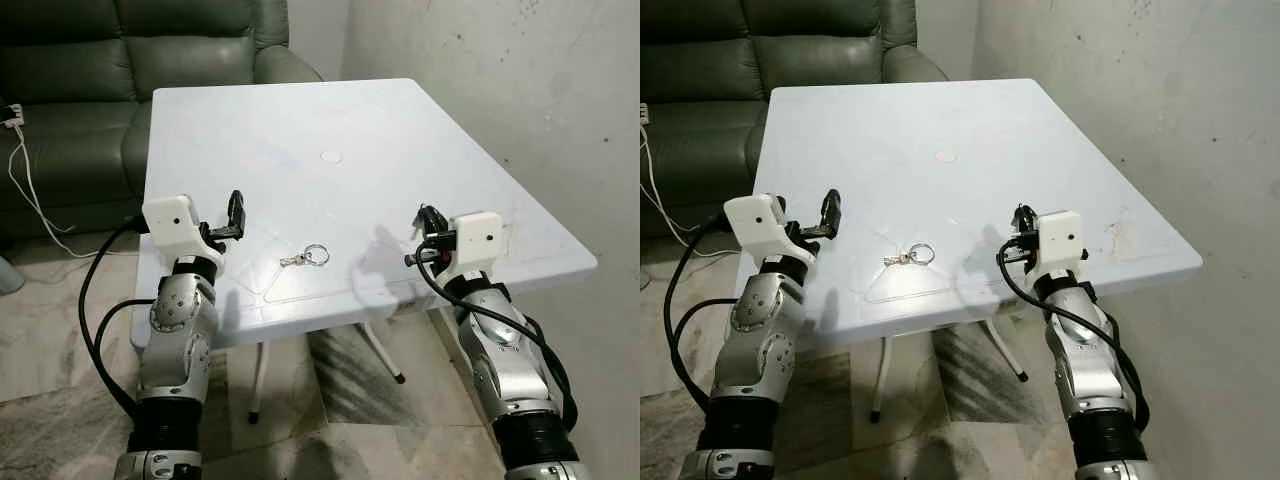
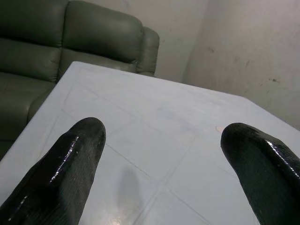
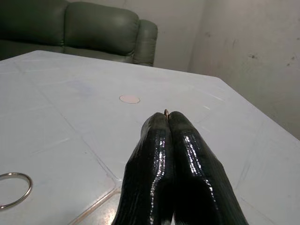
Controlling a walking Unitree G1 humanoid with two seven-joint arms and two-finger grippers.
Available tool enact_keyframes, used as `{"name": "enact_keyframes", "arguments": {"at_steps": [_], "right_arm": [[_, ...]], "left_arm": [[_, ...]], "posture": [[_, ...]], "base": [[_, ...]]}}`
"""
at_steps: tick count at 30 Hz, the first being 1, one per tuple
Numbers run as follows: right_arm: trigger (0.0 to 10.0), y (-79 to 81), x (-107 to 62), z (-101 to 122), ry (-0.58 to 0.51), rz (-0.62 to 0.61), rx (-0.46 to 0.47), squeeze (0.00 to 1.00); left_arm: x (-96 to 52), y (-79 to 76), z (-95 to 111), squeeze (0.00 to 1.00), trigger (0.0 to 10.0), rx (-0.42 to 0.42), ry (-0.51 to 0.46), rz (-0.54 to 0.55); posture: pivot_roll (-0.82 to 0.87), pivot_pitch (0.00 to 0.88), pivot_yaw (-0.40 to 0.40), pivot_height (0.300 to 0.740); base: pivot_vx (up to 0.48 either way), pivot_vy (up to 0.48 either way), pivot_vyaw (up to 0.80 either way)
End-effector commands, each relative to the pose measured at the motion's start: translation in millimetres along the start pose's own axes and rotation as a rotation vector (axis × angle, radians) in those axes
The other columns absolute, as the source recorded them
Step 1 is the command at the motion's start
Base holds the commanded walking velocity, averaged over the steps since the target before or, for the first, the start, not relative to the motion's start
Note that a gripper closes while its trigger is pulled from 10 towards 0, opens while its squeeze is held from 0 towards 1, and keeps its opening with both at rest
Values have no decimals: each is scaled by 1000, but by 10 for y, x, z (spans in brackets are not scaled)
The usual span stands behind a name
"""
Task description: Hang keys on a hook
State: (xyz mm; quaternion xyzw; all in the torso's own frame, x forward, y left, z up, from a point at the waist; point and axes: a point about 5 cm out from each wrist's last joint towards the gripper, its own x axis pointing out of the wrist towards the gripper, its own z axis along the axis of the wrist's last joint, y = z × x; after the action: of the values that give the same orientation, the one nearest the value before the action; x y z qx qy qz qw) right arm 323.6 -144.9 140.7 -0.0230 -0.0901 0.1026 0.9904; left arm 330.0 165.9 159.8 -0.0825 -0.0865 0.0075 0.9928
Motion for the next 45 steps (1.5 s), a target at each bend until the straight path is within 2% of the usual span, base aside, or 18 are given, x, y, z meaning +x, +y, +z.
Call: {"name": "enact_keyframes", "arguments": {"at_steps": [1,8,17,18,20,45], "right_arm": [[10000,-2,38,29,-9,-2,-14,0],[10000,15,59,30,-9,2,-20,0],[10000,12,69,33,-8,4,-26,0],[10000,15,73,35,-8,6,-26,0],[10000,21,77,40,-9,11,-30,0],[10000,-41,20,41,2,6,-55,0]], "left_arm": [[42,-36,31,0,10000,-3,-17,-23],[70,-41,63,0,10000,10,-36,-26],[72,-27,50,0,10000,-4,-31,-15],[73,-35,37,0,10000,-37,-25,-14],[72,-33,31,0,10000,-53,-23,-4],[-1,31,47,0,10000,-31,-26,59]], "posture": [[63,0,-74,740],[63,0,-74,740],[67,0,-84,740],[68,0,-88,740],[68,0,-89,740],[60,0,-97,740]], "base": [[0,0,-769],[0,0,-763],[0,-448,-764],[0,0,-763],[0,0,-763],[0,0,-764]]}}
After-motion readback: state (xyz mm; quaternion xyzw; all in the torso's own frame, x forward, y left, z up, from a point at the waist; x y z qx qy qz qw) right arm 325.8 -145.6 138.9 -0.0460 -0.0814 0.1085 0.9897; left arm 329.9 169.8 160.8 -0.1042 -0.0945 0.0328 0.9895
